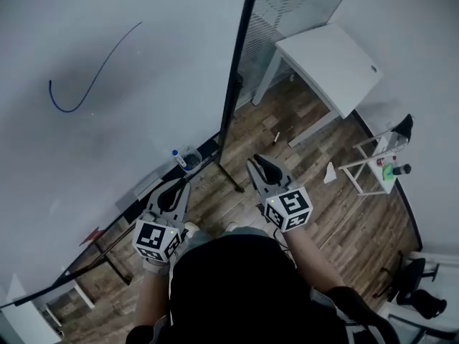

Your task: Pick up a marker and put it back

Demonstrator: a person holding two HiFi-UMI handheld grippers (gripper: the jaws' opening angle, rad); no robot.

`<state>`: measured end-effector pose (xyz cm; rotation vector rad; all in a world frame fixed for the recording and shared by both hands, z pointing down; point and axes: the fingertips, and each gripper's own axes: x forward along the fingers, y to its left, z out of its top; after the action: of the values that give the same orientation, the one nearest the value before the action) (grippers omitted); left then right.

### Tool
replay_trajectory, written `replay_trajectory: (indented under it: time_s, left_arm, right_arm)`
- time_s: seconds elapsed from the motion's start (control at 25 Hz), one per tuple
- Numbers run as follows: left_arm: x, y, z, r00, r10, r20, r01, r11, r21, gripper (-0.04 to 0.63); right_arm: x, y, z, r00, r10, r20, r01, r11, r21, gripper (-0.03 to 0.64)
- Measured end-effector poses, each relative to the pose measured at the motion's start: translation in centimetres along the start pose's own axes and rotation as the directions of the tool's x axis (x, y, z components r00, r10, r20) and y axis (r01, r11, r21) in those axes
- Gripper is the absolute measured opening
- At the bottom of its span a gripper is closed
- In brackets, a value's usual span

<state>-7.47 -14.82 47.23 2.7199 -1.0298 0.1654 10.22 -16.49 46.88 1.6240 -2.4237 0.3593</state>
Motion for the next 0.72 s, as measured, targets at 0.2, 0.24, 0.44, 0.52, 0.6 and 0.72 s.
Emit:
replay_trajectory:
  time_s: [0.2, 0.24, 0.44, 0.52, 0.6, 0.72]
  left_arm:
    - [2.5, -2.4, 0.3, 0.995, -0.096, -0.016, 0.096, 0.995, 0.019, 0.049]
    - [2.8, -2.9, 0.3, 0.993, -0.113, -0.02, 0.113, 0.993, 0.023, 0.049]
    - [4.5, -5.4, 0.0, 0.982, -0.186, -0.04, 0.188, 0.981, 0.042, 0.049]
    - [5.0, -6.4, -0.1, 0.977, -0.208, -0.047, 0.21, 0.977, 0.045, 0.049]
    - [5.5, -7.4, -0.1, 0.972, -0.227, -0.052, 0.23, 0.972, 0.048, 0.049]
    - [6.0, -8.6, -0.2, 0.966, -0.25, -0.062, 0.254, 0.965, 0.061, 0.049]
  right_arm:
    - [-3.6, -1.4, -1.0, 0.998, -0.07, 0.001, 0.07, 0.997, 0.03, 0.1]
    - [-4.3, -1.7, -1.3, 0.997, -0.083, 0.001, 0.083, 0.996, 0.036, 0.1]
    - [-7.7, -2.7, -2.5, 0.989, -0.148, -0.002, 0.148, 0.987, 0.069, 0.098]
    - [-9.0, -2.9, -2.9, 0.986, -0.167, -0.003, 0.167, 0.983, 0.081, 0.098]
    - [-10.0, -3.1, -3.4, 0.983, -0.182, -0.004, 0.182, 0.979, 0.094, 0.097]
    - [-11.3, -3.3, -4.1, 0.98, -0.197, -0.008, 0.197, 0.975, 0.107, 0.097]
